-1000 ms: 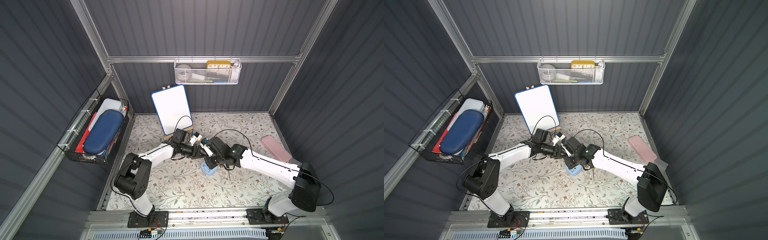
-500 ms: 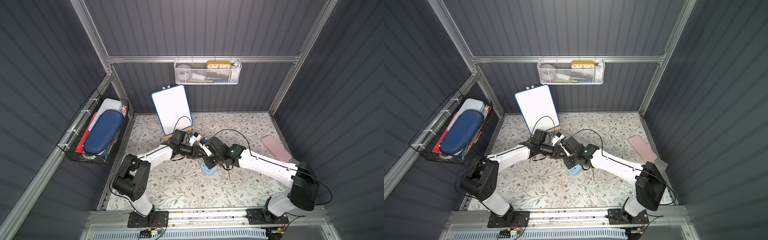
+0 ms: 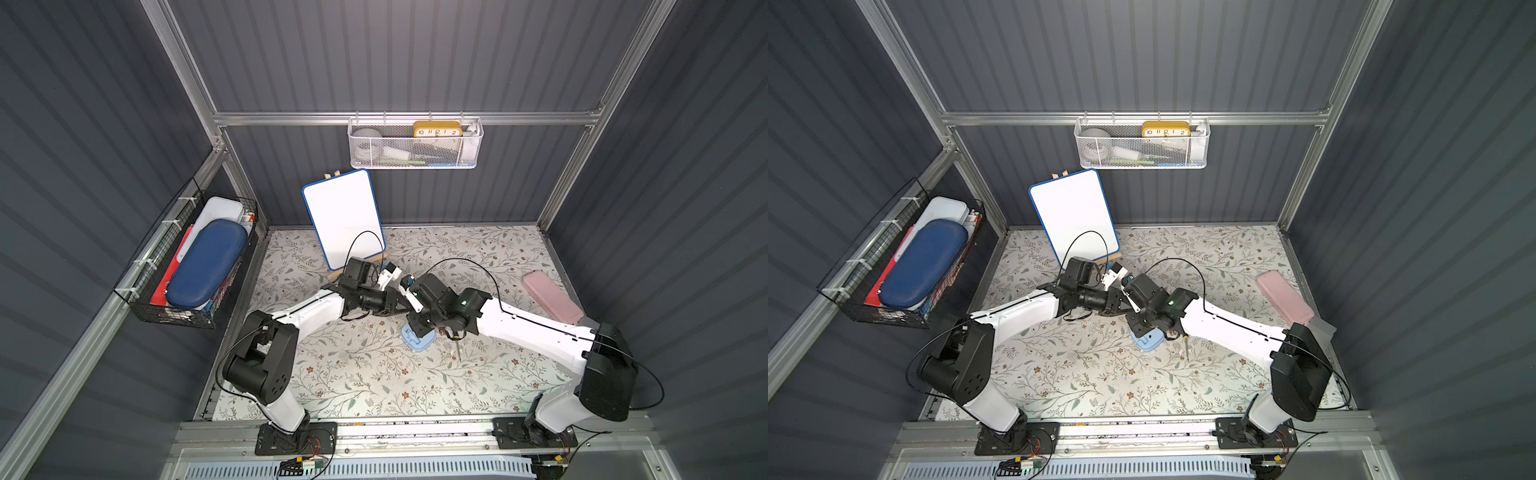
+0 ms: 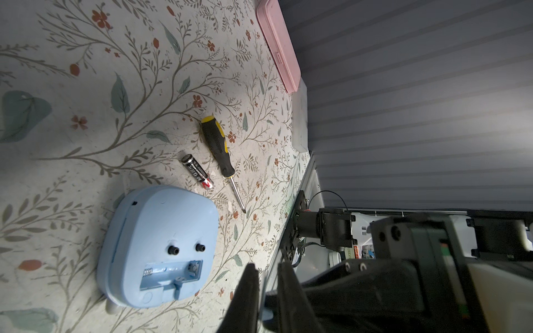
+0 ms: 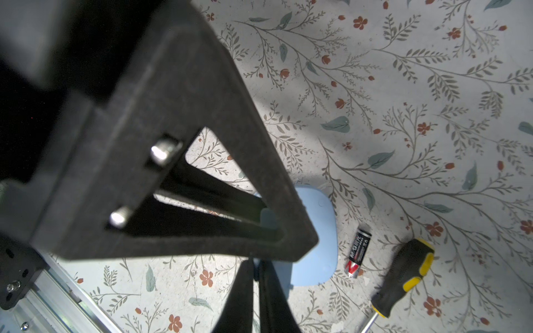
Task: Remove the battery from the alarm
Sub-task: Pick up the cover from the center of the board.
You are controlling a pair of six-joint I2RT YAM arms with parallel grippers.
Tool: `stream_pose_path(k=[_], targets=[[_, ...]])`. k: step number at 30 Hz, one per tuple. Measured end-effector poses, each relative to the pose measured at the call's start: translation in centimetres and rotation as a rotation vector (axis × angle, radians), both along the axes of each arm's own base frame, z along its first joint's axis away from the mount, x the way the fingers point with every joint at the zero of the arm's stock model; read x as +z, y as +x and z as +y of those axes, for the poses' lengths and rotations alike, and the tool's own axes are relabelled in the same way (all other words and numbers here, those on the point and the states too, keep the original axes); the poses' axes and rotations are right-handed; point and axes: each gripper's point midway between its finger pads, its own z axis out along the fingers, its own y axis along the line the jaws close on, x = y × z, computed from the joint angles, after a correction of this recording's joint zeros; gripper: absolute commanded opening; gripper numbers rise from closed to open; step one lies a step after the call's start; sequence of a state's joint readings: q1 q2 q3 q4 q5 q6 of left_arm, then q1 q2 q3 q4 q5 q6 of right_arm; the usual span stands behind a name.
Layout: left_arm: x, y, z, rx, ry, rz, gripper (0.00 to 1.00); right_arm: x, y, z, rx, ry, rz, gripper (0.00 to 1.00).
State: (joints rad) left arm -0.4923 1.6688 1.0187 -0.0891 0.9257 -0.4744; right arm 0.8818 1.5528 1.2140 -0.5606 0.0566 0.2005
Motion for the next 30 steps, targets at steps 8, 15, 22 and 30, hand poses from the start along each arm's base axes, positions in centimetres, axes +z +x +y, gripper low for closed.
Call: stream_pose_path(k=[8, 15, 22, 30], targets=[[-0.5, 0.1, 0.2, 0.009, 0.025, -0.013, 0.0, 0.0, 0.1, -0.1, -0.006, -0.005, -0.007, 0.1], [-0.9, 0.4, 0.4, 0.031, 0.052, -0.017, 0.0, 0.8, 0.5, 0.3, -0.009, 0.009, -0.026, 0.14], [-0.8, 1.1, 1.0, 0.085, 0.096, -0.047, 0.0, 1.6, 0.8, 0.7, -0.018, 0.034, -0.037, 0.33], [0.5, 3.1, 1.1, 0.148, 0.174, -0.056, 0.0, 2.9, 0.4, -0.8, -0.012, -0.007, -0.129, 0.33]])
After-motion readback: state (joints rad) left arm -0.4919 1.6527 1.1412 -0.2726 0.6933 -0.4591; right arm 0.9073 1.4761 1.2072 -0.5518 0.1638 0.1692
